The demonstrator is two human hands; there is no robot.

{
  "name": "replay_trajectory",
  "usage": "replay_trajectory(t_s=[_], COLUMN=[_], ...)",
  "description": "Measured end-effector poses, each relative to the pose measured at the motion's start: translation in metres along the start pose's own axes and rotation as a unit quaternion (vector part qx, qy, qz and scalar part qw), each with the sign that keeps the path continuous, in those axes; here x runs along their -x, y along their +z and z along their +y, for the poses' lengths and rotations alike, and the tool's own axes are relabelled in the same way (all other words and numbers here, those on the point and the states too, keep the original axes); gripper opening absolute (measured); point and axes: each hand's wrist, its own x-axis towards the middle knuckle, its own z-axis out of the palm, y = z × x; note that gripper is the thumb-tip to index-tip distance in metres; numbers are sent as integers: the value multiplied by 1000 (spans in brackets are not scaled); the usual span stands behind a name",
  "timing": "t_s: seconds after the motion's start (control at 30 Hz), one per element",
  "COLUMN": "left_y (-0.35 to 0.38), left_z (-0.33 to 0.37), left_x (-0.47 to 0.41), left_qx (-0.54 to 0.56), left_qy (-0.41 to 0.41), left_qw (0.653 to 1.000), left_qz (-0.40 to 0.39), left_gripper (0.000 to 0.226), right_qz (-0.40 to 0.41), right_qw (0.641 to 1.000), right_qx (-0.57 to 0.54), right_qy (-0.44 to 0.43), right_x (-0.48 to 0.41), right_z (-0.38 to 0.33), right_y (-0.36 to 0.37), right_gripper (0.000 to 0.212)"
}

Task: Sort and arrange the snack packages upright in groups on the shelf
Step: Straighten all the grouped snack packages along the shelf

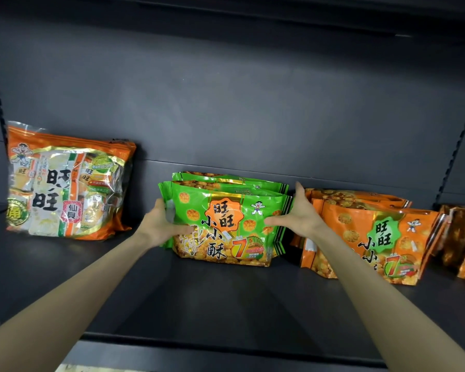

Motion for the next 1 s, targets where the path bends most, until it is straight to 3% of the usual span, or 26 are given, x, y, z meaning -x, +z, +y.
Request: replay_trajectory(t_s=[0.2,0.4,0.63,0.83,1.0], left_y=[-24,-69,-134,-199,-247], left_z=[6,6,-20,-65,-121], left_x=[15,21,17,10,-4], left_qx=[-90,-222,-261,-265,-233], left_qy=[69,125,159,178,165], left_qw=[992,966,951,946,956], left_qz=[53,50,49,53,72], left_gripper=[96,69,52,54,60], right_qz=[-16,8,-25,-8,-21], right_qw=[986,960,954,963,972], right_qx=[152,268,272,208,174], right_qy=[-73,-75,-125,-169,-157], right_x=[6,1,-1,-5,-1], right_z=[-27,-63,-121,-181,-212], right_y=[-7,15,59,135,203], right_gripper=[81,61,63,61,63])
